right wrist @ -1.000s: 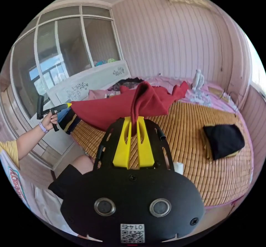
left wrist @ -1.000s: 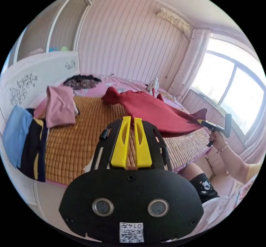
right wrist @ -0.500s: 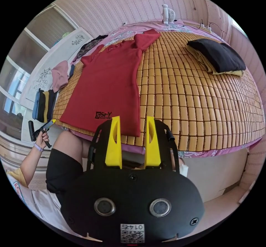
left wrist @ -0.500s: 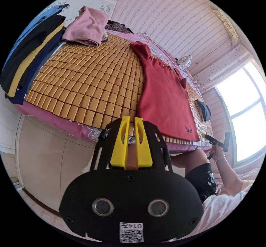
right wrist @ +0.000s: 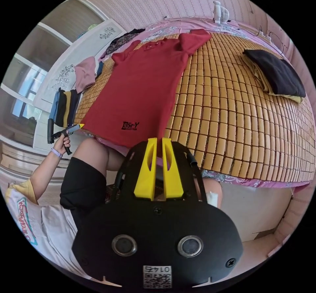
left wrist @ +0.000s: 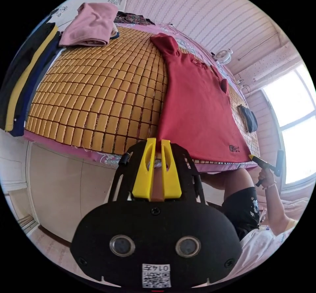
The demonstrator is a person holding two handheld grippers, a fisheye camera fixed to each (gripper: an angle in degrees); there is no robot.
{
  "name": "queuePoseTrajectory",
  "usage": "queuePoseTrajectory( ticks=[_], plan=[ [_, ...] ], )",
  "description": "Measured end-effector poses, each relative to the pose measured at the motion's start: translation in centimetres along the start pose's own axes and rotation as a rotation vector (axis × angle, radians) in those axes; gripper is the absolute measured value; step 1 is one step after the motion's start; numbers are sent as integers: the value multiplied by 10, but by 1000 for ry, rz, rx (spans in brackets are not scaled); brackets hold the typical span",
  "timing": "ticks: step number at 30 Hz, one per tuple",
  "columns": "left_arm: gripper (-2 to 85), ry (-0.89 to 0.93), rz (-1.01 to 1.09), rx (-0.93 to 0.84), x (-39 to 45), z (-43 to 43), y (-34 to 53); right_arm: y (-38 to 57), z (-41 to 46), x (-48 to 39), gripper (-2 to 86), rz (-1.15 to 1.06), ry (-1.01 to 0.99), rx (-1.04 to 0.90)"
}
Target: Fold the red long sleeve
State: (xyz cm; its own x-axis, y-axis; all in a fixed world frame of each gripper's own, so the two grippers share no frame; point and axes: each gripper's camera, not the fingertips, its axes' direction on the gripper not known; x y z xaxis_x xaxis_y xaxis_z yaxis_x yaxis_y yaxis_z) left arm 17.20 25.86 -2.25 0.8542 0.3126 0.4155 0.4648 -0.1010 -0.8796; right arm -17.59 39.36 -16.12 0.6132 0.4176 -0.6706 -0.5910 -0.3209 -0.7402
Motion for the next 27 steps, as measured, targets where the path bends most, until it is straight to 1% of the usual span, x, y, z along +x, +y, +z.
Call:
queuePoseTrajectory(
  ticks=[2,4,6,8,11,15,19,23,27],
  plan=[
    [36,-17,13,-9,0,4,19,12,11,-13,27,-43,21,-39],
    [52,50,-13,-40,-7,13,39,29,27,-26,37,-88,34,-76],
    [65,115,-18,-13,-11,10,52,41,30,-30,45,-103,46,-71],
    [65,104,7,31,-8,-1,62,52,24,-26,47,-82,58,-28],
    [64,64,88,89,14,-18,69,72,4,-14,62,-70,68,93],
    [64,49,233,130,72,-14,60,93,-26,8,78,-27,139,262],
    [63,75,393,130,156,31,37,96,-44,39,87,34,178,396],
    [63,137,491,106,232,91,4,72,-44,74,99,53,138,401],
    [64,187,564,63,312,174,-50,3,-18,130,124,96,55,324]
  ],
)
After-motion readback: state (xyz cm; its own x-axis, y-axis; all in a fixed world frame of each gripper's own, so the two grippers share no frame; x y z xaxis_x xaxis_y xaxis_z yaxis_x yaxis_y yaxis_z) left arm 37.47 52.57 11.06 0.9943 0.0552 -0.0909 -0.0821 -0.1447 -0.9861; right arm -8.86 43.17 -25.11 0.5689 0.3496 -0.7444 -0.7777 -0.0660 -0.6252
